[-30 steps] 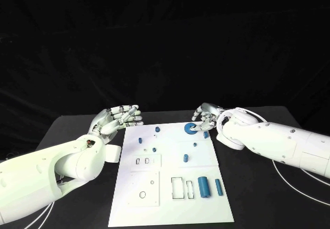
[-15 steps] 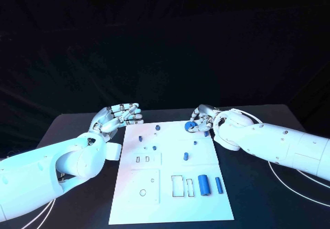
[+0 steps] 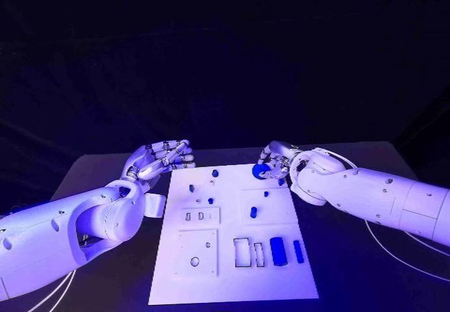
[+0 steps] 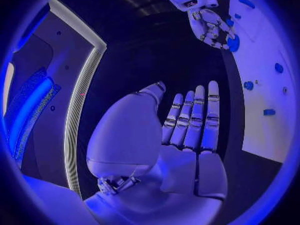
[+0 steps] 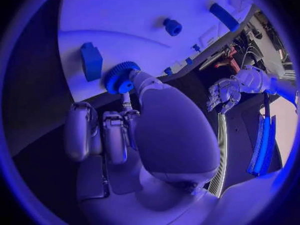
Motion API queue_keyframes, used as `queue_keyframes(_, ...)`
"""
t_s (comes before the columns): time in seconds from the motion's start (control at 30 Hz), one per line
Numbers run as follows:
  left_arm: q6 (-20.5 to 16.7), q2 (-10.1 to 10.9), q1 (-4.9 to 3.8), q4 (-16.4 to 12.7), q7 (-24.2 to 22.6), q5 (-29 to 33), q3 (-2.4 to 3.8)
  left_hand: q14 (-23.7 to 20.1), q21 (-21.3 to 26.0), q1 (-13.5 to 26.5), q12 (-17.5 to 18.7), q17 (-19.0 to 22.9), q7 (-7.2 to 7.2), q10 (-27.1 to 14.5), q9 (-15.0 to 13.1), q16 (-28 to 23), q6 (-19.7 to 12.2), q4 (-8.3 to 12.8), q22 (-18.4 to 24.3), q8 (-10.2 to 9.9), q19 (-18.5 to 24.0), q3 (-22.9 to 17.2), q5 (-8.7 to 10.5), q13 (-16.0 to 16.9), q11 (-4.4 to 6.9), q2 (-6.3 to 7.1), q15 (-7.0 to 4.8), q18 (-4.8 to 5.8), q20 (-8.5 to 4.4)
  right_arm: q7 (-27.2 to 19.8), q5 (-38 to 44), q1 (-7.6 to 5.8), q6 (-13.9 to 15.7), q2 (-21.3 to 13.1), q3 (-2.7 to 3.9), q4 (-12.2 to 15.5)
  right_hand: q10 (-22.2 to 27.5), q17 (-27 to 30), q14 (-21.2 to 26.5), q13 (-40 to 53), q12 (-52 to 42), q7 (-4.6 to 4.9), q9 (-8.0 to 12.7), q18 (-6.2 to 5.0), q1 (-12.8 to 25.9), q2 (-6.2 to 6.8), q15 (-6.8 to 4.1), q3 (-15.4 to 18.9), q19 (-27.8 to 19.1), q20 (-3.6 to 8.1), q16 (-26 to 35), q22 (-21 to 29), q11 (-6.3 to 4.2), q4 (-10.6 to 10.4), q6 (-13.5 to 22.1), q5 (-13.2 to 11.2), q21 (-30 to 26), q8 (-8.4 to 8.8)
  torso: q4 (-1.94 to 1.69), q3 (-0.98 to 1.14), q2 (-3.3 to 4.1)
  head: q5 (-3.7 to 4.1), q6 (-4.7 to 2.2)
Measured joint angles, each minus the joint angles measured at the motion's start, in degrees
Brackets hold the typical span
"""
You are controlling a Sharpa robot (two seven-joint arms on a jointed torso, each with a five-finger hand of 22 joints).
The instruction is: Assemble the parts on the task board
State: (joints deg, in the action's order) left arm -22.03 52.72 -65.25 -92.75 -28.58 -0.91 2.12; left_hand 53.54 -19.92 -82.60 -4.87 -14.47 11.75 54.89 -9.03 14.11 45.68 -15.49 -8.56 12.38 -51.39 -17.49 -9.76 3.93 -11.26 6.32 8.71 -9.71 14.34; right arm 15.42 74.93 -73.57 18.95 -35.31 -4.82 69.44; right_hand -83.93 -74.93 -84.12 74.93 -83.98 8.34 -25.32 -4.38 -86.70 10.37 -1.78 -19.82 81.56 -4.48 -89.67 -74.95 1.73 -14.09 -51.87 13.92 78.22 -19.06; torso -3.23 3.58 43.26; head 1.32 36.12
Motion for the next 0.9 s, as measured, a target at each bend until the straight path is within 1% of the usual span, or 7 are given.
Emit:
queue_keyframes(0.13, 0.0, 0.0, 0.0, 0.03, 0.04, 0.0, 0.0, 0.0, 0.0, 0.0, 0.22, 0.0, 0.0, 0.0, 0.0, 0.0, 0.0, -0.16, 0.0, 0.0, 0.0, -0.16, 0.0, 0.0, 0.0, 0.0, 0.0, 0.0, 0.0, -0.13, 0.86, 0.14, 1.2, -0.26, -0.1, 0.78, 0.0, 0.0, 0.19, 0.0, 0.0, 0.0, 0.04, 0.0, -0.35, 0.34, -0.19, -1.43, 0.21, 0.2, 0.0, 0.0, 0.0, 0.59, 0.0, 0.19, 0.18, 0.01, -0.04, -0.01, 0.0, 0.01, 0.02)
queue_keyframes(0.3, 0.0, -0.02, 0.0, 0.11, 0.1, 0.01, 0.0, 0.0, 0.0, 0.0, 0.22, 0.0, 0.0, 0.0, 0.01, 0.0, 0.0, -0.16, 0.0, 0.0, 0.0, -0.16, 0.0, 0.0, 0.0, 0.0, 0.0, 0.0, 0.0, -0.25, 2.59, 0.24, 3.41, -0.29, -0.18, 3.31, 0.01, 0.01, 0.19, -0.01, 0.0, 0.0, 0.06, -0.01, -0.56, 0.1, -0.19, -1.78, 0.32, 0.32, 0.0, 0.01, 0.0, 0.92, 0.0, 0.19, 0.66, 0.01, -0.04, -0.03, 0.01, -0.17, 0.05)
queue_keyframes(0.33, 0.0, -0.07, 0.0, 0.16, 0.11, 0.01, -0.01, 0.0, 0.0, 0.0, 0.22, 0.01, 0.0, 0.0, 0.01, 0.0, 0.0, -0.16, 0.01, 0.0, 0.0, -0.16, 0.0, 0.0, 0.0, 0.0, 0.0, 0.0, 0.0, -0.27, 3.05, 0.24, 3.92, -0.14, -0.17, 3.86, 0.01, 0.01, 0.19, -0.01, 0.0, 0.0, 0.06, 0.06, -0.56, 0.1, -0.19, -1.81, 0.4, 0.4, 0.0, 0.01, 0.0, 0.95, 0.0, 0.19, 0.67, 0.01, -0.03, -0.03, 0.01, -0.21, 0.06)
queue_keyframes(0.4, 0.0, -0.26, 0.0, 0.25, 0.13, 0.03, -0.01, 0.0, 0.0, 0.0, 0.22, 0.01, 0.0, 0.0, 0.01, 0.0, 0.0, -0.16, 0.01, 0.0, 0.0, -0.16, 0.0, 0.0, 0.0, 0.0, 0.0, 0.0, 0.0, -0.32, 4.35, 0.21, 5.16, 0.41, -0.17, 5.16, 0.01, 0.01, 0.19, -0.01, 0.0, 0.0, 0.07, 0.88, -0.55, 0.09, -0.19, -1.84, 0.4, 0.4, 0.0, 0.01, 0.0, 0.97, 0.0, 0.19, 0.67, 0.01, -0.05, -0.03, 0.01, -0.31, 0.07)
queue_keyframes(0.53, 0.01, -0.45, 0.0, 0.25, 0.17, 0.04, -0.01, 0.0, 0.0, 0.0, 0.22, -0.07, 0.0, 0.0, 0.01, 0.0, 0.0, -0.16, 0.01, 0.0, 0.0, -0.16, 0.0, 0.0, 0.0, 0.0, 0.0, 0.0, 0.0, -0.43, 7.19, 0.2, 7.36, 2.31, -0.15, 6.86, 0.01, 0.01, 0.19, -0.01, 0.0, 0.0, 0.07, 0.88, -0.49, 0.03, -0.19, -2.06, 0.4, 0.4, 0.0, 0.01, 0.0, 1.19, 0.0, 0.19, 0.92, 0.01, -0.14, -0.06, 0.05, -0.7, 0.13)
queue_keyframes(0.67, 0.01, -0.49, 0.0, 0.25, 0.19, 0.06, -0.01, 0.0, 0.01, 0.0, 0.22, -0.07, 0.0, 0.0, 0.01, 0.0, 0.0, -0.16, 0.01, 0.0, 0.0, -0.16, 0.0, 0.0, 0.0, 0.0, 0.0, 0.0, 0.0, -0.57, 9.58, 0.4, 8.78, 4.43, -0.34, 7.3, 0.01, 0.01, 0.19, -0.01, 0.0, 0.0, 0.08, 0.88, -0.46, 0.03, -0.19, -2.15, 0.4, 0.39, 0.0, 0.01, 0.0, 1.28, 0.0, 0.18, 0.92, 0.01, -0.12, -0.1, 0.05, -0.87, 0.21)
queue_keyframes(0.9, 0.01, -0.63, 0.0, 0.25, 0.21, 0.08, -0.01, 0.0, 0.01, 0.0, 0.22, -0.07, 0.0, 0.0, 0.01, 0.0, 0.0, -0.16, -0.04, 0.0, 0.0, -0.16, 0.0, 0.0, 0.0, 0.0, 0.0, 0.0, 0.0, -0.74, 11.97, 1.86, 10.01, 7.99, -0.68, 5.86, 0.01, 0.02, 0.19, -0.02, 0.0, 0.0, 0.09, 0.87, 0.47, 0.05, -0.19, -2.54, 0.4, 0.39, 0.01, 0.02, 0.01, 1.66, 0.0, 0.16, 0.9, 0.01, -0.18, -0.16, 0.09, -1.08, 0.21)
